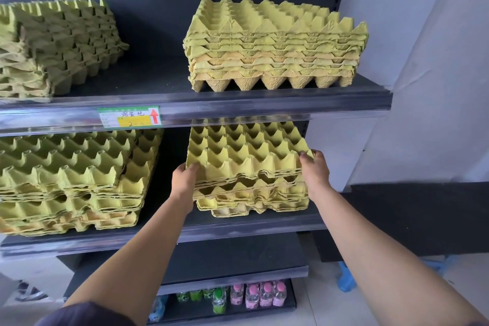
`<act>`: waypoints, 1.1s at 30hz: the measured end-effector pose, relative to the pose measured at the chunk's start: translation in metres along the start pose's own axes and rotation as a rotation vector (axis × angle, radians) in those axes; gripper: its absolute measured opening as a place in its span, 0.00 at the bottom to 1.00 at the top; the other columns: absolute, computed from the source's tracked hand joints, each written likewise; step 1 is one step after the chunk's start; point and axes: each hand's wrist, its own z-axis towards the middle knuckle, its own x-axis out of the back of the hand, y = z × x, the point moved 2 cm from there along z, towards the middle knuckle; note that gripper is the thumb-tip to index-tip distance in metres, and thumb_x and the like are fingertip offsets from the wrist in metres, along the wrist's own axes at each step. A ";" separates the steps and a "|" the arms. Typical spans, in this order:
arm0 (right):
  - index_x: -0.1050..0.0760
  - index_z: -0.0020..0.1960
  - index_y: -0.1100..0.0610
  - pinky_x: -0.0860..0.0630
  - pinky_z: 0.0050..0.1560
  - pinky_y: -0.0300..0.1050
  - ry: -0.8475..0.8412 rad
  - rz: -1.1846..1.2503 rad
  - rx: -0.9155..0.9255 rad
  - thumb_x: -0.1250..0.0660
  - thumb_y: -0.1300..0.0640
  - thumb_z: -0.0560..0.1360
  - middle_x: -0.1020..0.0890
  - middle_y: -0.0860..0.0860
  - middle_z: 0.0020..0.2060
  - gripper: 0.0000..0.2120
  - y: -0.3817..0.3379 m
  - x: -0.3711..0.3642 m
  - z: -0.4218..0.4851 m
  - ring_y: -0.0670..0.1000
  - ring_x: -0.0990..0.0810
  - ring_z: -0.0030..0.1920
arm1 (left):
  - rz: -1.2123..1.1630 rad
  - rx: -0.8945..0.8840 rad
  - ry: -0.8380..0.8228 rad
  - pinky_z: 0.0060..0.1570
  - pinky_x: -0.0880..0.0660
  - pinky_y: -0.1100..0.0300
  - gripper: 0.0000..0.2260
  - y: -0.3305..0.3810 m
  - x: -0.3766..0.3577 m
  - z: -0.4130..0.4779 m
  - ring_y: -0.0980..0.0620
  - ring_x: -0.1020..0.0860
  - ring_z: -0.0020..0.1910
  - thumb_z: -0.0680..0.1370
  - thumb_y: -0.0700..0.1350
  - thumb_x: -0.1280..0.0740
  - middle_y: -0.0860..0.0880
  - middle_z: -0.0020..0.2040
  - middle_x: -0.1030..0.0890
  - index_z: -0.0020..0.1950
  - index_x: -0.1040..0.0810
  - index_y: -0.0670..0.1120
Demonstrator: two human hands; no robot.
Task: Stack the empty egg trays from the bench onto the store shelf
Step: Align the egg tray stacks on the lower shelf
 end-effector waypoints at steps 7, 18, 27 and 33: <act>0.35 0.69 0.57 0.28 0.63 0.57 0.001 0.345 -0.026 0.42 0.58 0.81 0.27 0.56 0.65 0.17 0.000 0.013 -0.004 0.57 0.25 0.62 | -0.073 -0.051 -0.007 0.56 0.25 0.45 0.12 0.020 -0.010 -0.020 0.42 0.23 0.53 0.77 0.42 0.39 0.42 0.52 0.21 0.60 0.26 0.40; 0.33 0.67 0.59 0.27 0.61 0.56 0.014 0.306 -0.299 0.40 0.49 0.79 0.26 0.56 0.60 0.20 0.003 0.013 -0.032 0.57 0.26 0.58 | 0.016 -0.003 -0.121 0.68 0.40 0.51 0.28 -0.031 -0.042 -0.092 0.48 0.35 0.68 0.79 0.47 0.38 0.48 0.72 0.37 0.76 0.46 0.48; 0.35 0.66 0.57 0.23 0.49 0.54 -0.284 0.468 -0.566 0.31 0.43 0.73 0.27 0.53 0.47 0.28 -0.018 -0.041 -0.122 0.54 0.27 0.50 | -0.091 0.082 -0.125 0.57 0.25 0.49 0.12 -0.010 -0.025 -0.080 0.45 0.22 0.54 0.80 0.47 0.41 0.43 0.58 0.22 0.60 0.25 0.44; 0.42 0.67 0.58 0.24 0.53 0.62 -0.199 0.558 -0.551 0.26 0.56 0.70 0.29 0.58 0.61 0.34 -0.034 -0.061 -0.130 0.59 0.29 0.53 | 0.014 -0.020 -0.171 0.51 0.25 0.51 0.06 -0.006 -0.026 -0.085 0.46 0.24 0.44 0.78 0.35 0.41 0.42 0.46 0.21 0.49 0.24 0.40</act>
